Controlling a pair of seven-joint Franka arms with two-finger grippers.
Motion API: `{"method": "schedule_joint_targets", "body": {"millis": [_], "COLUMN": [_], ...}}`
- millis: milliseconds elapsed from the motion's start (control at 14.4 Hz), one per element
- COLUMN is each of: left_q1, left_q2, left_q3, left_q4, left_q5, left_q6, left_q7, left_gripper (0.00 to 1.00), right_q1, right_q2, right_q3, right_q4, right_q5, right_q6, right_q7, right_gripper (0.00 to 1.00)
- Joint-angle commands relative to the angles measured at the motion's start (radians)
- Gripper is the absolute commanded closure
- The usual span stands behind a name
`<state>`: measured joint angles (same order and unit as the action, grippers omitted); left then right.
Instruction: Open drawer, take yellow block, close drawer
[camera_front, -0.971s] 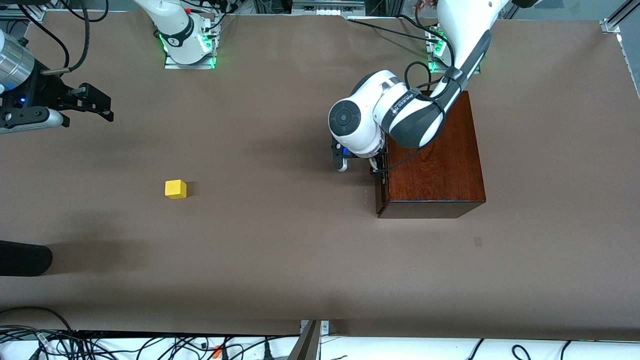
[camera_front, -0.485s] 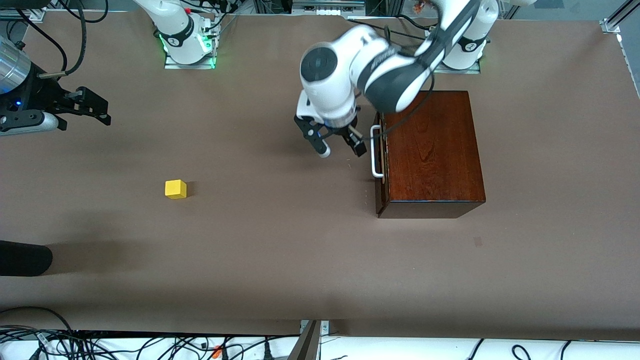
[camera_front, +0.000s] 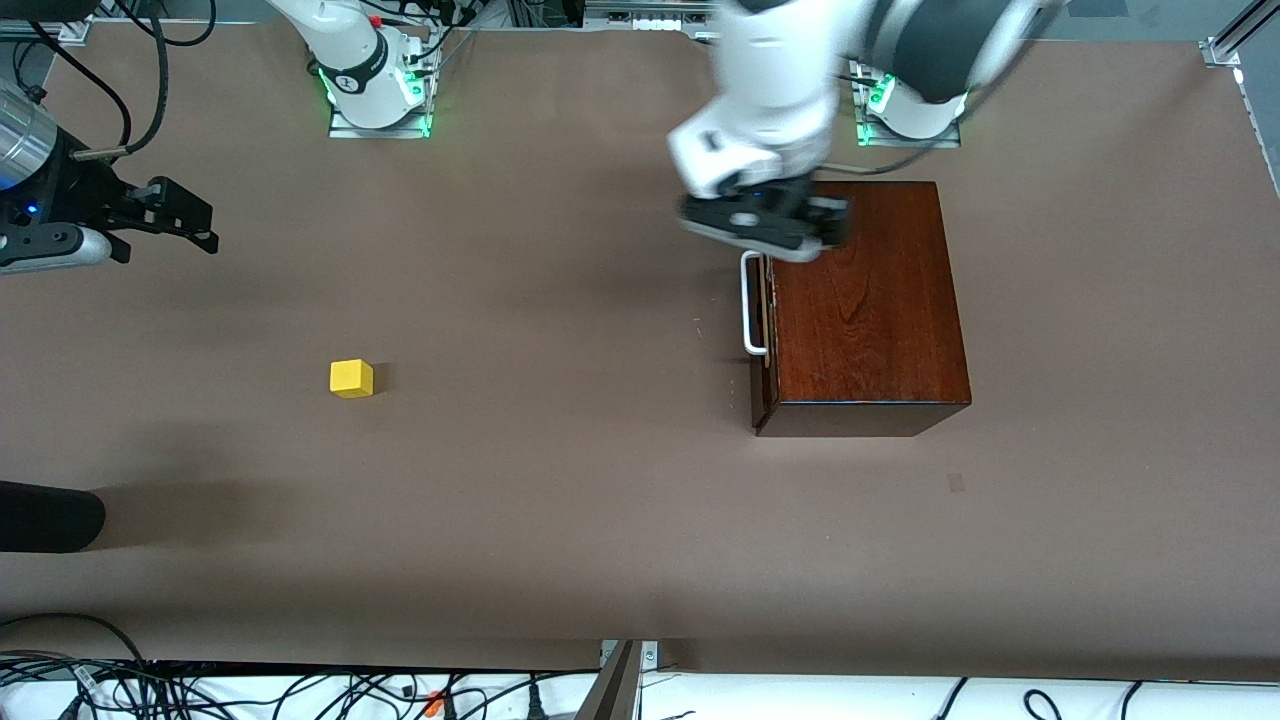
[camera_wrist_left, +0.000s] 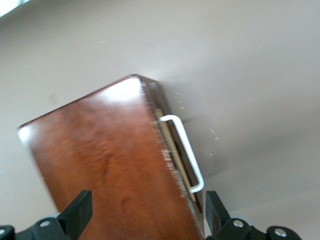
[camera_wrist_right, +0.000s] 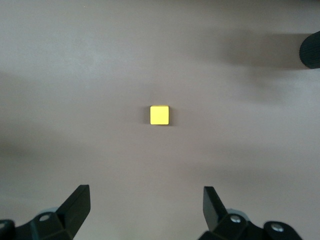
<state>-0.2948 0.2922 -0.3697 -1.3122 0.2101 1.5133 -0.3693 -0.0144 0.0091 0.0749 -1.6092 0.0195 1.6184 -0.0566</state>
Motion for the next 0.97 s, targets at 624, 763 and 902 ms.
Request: {"method": "schedule_joint_targets", "body": {"millis": [624,763,902], "left_q1": [0.129,0.135,0.134], "left_q2": [-0.301,-0.32,-0.327], "left_q3": [0.38,0.405,0.443], "left_q4": [-0.28,-0.343,-0.369], "left_q5": [-0.247,-0.242,-0.242], "left_q6": [-0.007,0.062,0.081], "left_q7": [0.302,0.37,0.405], "left_gripper": [0.0,0.0,0.0], "right_q1": [0.004,0.004,0.004], "right_q2": [0.011,0.011,0.011], "right_q3": [-0.021,-0.021,-0.021], "right_q4": [0.022,0.022,0.022], "right_q5": [0.011,0.011,0.011], "right_q6": [-0.006,-0.005,-0.005], "right_q7": [-0.003,-0.003,-0.003], "right_gripper": [0.0,0.0,0.0]}}
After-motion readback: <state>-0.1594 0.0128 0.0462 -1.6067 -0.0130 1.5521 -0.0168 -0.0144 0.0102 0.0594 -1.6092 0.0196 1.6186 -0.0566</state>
